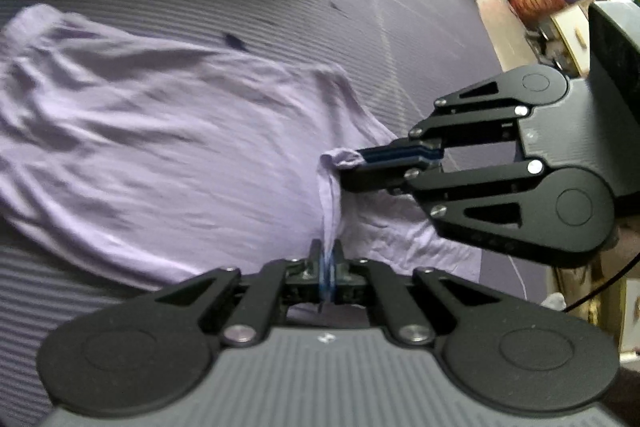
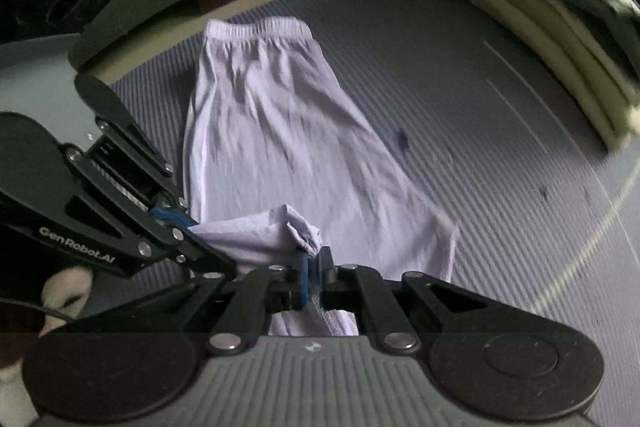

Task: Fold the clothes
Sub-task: 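Lift the hem with both grippers and fold it over toward the waistband, then open both grippers and release the folded hem onto the trousers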

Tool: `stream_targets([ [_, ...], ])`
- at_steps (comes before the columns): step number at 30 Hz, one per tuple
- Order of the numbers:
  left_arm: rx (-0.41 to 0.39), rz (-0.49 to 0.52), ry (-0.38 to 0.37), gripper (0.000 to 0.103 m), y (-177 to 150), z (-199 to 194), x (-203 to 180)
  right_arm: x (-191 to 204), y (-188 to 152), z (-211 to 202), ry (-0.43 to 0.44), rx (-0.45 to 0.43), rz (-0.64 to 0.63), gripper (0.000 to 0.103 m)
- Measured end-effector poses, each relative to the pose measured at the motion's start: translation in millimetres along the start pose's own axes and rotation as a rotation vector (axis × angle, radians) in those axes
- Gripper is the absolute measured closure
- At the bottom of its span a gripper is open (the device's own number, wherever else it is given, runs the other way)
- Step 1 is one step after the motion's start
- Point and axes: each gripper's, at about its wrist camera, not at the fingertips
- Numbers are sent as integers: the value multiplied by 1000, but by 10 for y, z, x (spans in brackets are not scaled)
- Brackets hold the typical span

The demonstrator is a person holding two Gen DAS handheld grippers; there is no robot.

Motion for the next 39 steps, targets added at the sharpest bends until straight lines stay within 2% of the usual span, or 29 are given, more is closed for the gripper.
stream_targets([
  [7, -65, -162, 35, 101, 205, -235, 508, 103, 538, 218, -34, -42, -61, 100],
  [12, -125, -206, 97, 101, 293, -403, 758, 135, 902, 364, -50, -64, -90, 100],
  [16, -146, -272, 112, 101, 338, -523, 1034, 159, 1153, 515, -60, -74, -112, 100],
  [19, -162, -294, 147, 101, 342, -600, 1149, 160, 1291, 618, -62, -72, -121, 100],
  [26, -152, -245, 267, 99, 385, -547, 1157, 87, 1412, 849, -84, -48, -94, 98],
  [28, -158, -233, 314, 98, 409, -523, 1162, 25, 1404, 891, -93, -54, -69, 94],
  [29, -155, -231, 326, 98, 421, -503, 1168, -2, 1398, 905, -95, -57, -56, 88],
  [30, -148, -229, 340, 97, 433, -473, 1171, -32, 1393, 916, -99, -59, -39, 76],
  [32, -142, -221, 352, 90, 462, -437, 1167, -94, 1380, 922, -107, -76, 4, 63],
  [39, -194, -200, 330, 64, 485, -511, 1162, -202, 1345, 685, -127, -130, 73, 49],
])
Point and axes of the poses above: each gripper's, at about its wrist camera, not at the fingertips, and z roughly the way its jaws point, x to its left, y to its top, and after that the axes turned 12 degrees about y, right-handed
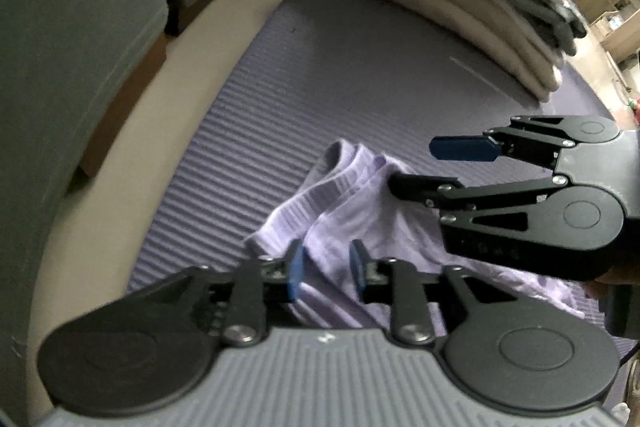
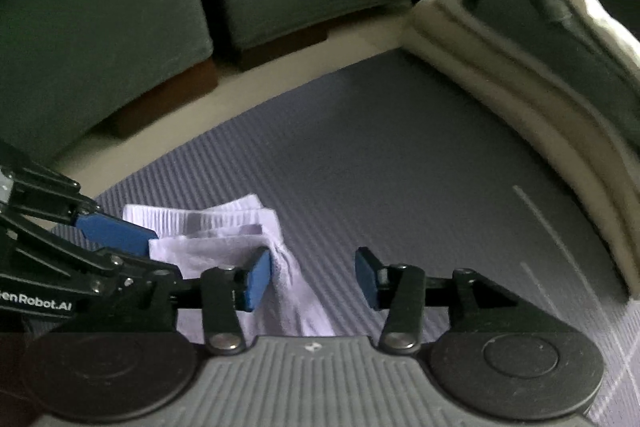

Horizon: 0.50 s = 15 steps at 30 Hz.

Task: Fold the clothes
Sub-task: 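Open both grippers and release the folded hem onto the trousers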

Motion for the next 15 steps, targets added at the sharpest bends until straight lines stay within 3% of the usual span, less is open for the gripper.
stream_targets([
  [8, -74, 45, 44, 50, -15, -94, -105, -281, -360, -461, -48, -2, 134, 42],
  [11, -101, 86, 41, 40, -39, -117, -203, -334, -615, -550, -79, 50, 177, 42],
  [15, -114, 171, 21, 39, -129, -124, -441, -342, -954, -675, -112, 122, 201, 42],
])
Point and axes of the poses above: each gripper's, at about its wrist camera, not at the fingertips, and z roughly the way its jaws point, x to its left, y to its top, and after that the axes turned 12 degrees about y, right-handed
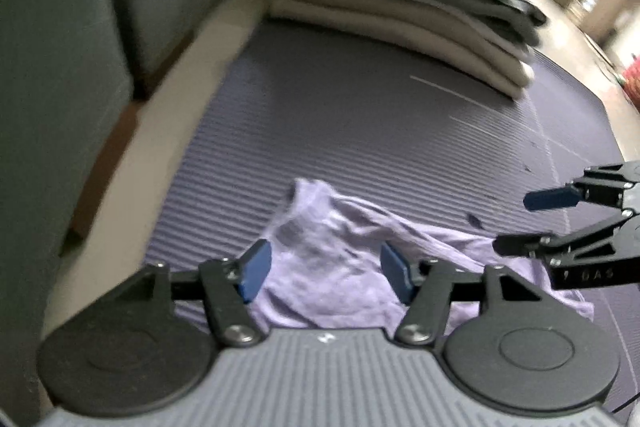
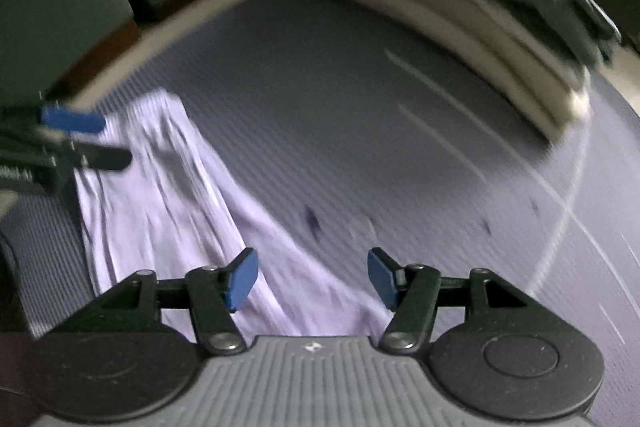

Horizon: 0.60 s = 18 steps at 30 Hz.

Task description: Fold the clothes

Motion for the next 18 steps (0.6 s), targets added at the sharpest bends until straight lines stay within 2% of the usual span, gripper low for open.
stream_targets([
  [5, 4, 115, -3, 38, -102, 50, -388, -176, -416, -204, -23, 31, 62, 40],
  [9, 11, 225, -43, 38, -260, 89, -841, -400, -725, -387, -42, 27, 137, 37],
  [13, -27, 343, -83, 38, -463, 11, -1291, -652, -1062, -517, -26, 16, 244, 37],
  [18, -55, 424, -123, 39, -665, -73, -1640, -834, -1425, -541, -21, 2, 308, 37],
])
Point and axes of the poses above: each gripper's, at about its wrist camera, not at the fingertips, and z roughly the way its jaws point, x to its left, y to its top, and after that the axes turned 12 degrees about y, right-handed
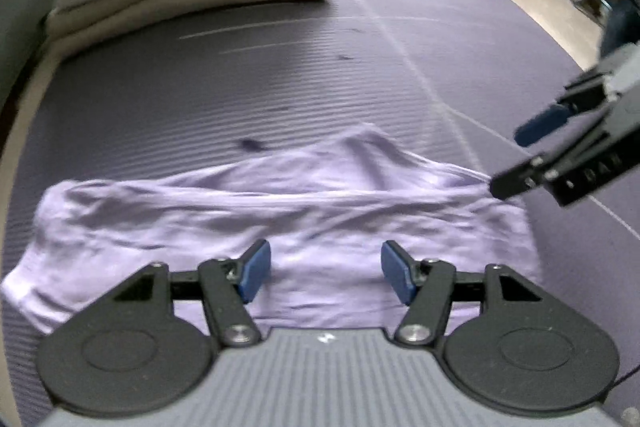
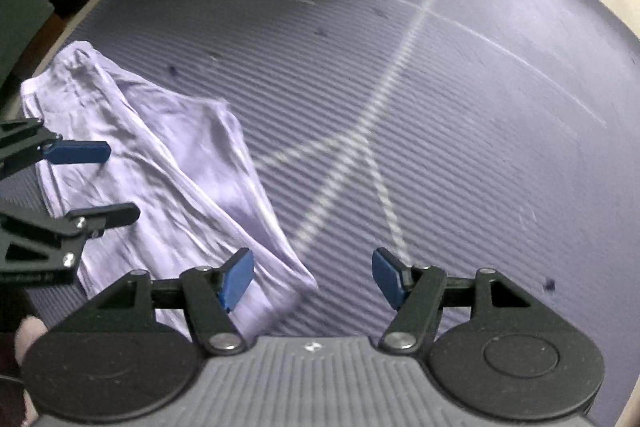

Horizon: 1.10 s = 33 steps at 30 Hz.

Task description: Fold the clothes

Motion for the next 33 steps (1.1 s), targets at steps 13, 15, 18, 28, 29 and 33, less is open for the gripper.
stream_targets([
  [13, -52, 129, -207, 48, -186, -161, -767, -36, -121, 49, 125, -66, 27, 70],
  [15, -50, 146, -212, 48, -226, -162, -825, 25, -79, 73, 123, -33, -1, 91],
  [18, -47, 171, -213, 48, -276, -168, -901, 75, 12, 46, 119, -6, 3, 95],
  [28, -60, 156, -180, 46, -303, -157, -936, 201, 234, -155, 132, 29, 114, 95],
  [29, -63, 159, -176, 46, -304, -160, -947, 207, 244, -162, 134, 30, 119, 95],
  [33, -66, 161, -169, 46, -290, -145, -960, 293, 330, -145, 142, 40, 135, 95],
])
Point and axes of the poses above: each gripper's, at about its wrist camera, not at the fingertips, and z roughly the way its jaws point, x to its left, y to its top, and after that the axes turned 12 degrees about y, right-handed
